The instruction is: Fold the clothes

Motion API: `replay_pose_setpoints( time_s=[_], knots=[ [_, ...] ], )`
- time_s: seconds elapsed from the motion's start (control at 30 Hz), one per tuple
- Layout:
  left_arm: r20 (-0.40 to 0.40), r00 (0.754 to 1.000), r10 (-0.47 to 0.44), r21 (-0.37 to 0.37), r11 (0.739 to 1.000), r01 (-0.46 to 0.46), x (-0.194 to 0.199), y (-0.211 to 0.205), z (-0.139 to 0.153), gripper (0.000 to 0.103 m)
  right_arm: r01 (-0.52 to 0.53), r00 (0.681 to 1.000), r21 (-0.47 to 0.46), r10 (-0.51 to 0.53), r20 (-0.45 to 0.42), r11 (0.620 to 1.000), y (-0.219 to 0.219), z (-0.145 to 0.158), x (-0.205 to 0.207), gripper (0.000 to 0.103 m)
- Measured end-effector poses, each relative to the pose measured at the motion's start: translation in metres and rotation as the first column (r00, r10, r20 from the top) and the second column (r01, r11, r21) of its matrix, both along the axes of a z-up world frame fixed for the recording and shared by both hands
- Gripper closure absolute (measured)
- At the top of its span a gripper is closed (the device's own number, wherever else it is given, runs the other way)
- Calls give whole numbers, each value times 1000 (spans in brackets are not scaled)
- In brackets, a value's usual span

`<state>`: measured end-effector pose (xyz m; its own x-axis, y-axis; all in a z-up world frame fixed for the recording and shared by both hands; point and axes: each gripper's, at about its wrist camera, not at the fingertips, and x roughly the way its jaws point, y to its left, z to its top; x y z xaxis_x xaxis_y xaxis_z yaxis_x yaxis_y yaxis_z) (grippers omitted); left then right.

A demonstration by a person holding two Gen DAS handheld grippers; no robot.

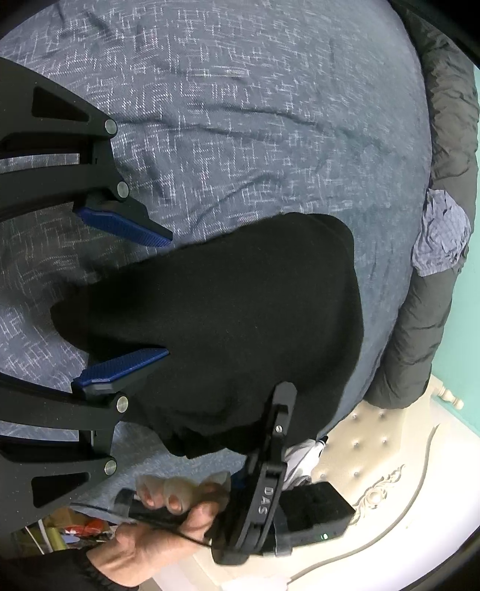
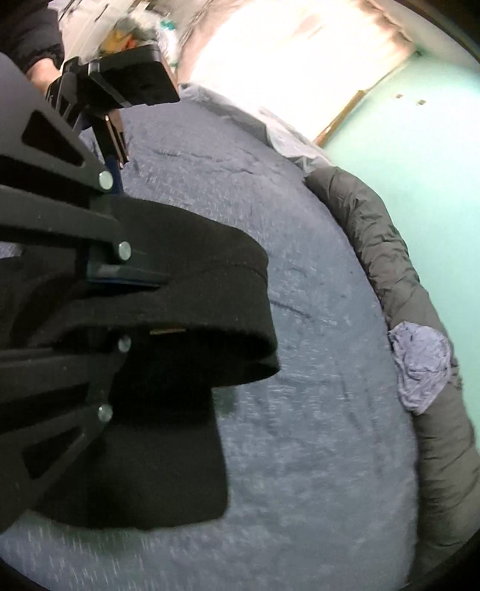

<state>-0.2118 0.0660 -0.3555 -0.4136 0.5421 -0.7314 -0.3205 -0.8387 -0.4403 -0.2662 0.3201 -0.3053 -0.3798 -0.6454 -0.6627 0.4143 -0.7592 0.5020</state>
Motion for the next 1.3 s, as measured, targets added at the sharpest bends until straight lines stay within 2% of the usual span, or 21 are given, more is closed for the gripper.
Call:
replay_pose_setpoints(
  time_s=[0.2,0.37,0.53,0.7,0.83,0.97,1.17,1.3],
  knots=[
    [-24,999,-24,10,1000,24,0,13,14,42,19,999,89,-14,-49,996,15,32,10,95],
    [-40,999,-15,9,1000,15,2,9,22,42,26,999,77,-24,-26,997,21,32,11,94],
    [-41,998,42,-1,999,-42,3,-27,23,42,-22,999,-50,23,27,999,-3,21,15,91],
    [-22,992,126,10,992,-126,7,-72,22,42,-90,993,-172,102,59,981,-45,18,18,88],
    [-18,985,171,23,985,-170,9,-94,23,42,-133,989,-217,144,35,967,-67,35,19,61],
    [-12,984,180,22,983,-180,7,-100,20,42,-169,984,-248,175,4,954,-85,54,19,58],
    [2,984,179,13,984,-179,9,-101,13,42,-45,998,-208,36,-49,977,-46,72,16,58],
    [1,986,166,12,986,-166,12,-96,13,42,90,995,-127,-94,-31,988,-3,59,13,58]
  ],
)
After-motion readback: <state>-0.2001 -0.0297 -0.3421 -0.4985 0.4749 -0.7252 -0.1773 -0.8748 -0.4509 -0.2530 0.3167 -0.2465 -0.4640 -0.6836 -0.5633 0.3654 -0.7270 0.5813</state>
